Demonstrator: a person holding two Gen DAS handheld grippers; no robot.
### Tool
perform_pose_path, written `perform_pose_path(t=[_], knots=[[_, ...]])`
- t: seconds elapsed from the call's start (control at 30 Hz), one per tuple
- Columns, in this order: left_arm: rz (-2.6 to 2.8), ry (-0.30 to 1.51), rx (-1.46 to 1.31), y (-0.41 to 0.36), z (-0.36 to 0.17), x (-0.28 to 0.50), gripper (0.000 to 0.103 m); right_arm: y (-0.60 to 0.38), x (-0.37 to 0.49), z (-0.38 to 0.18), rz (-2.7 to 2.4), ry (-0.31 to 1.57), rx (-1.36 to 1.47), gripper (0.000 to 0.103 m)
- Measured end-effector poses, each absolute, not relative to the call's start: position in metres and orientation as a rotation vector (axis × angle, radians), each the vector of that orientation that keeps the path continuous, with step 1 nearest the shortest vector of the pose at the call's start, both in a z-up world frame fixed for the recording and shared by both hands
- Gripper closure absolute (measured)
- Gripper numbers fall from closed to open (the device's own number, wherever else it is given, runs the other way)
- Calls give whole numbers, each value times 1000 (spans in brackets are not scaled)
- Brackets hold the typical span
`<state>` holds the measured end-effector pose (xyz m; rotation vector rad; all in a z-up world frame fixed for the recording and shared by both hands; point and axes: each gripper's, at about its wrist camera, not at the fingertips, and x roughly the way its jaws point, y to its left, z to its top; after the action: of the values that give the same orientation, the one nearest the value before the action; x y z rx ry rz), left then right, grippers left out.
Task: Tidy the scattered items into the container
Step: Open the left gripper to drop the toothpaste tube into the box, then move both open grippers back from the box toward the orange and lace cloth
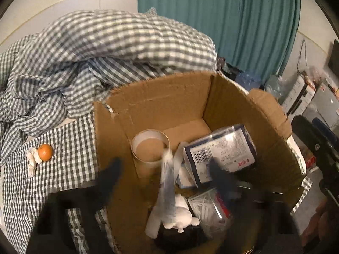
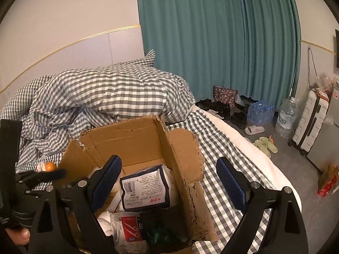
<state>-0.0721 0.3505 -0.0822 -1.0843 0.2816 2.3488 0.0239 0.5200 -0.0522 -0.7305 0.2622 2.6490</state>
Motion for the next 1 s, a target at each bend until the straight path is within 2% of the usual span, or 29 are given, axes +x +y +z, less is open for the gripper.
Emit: perform_pose_path(t=[0.23,0.53,0.8,1.0], knots=[[2380,230,-1022,330,-62,-70,7,507,27,-35,2668,253,-655,12],[2483,184,-929,281,-33,-66,2,474,24,-14,2699,219,-601,0],[2601,162,-880,216,-14,-70,0,424,10,-1,2771,209,-590,0],[2695,85,-880,155,-5,-75,0,374,-3,6,2834,124,-584,0]])
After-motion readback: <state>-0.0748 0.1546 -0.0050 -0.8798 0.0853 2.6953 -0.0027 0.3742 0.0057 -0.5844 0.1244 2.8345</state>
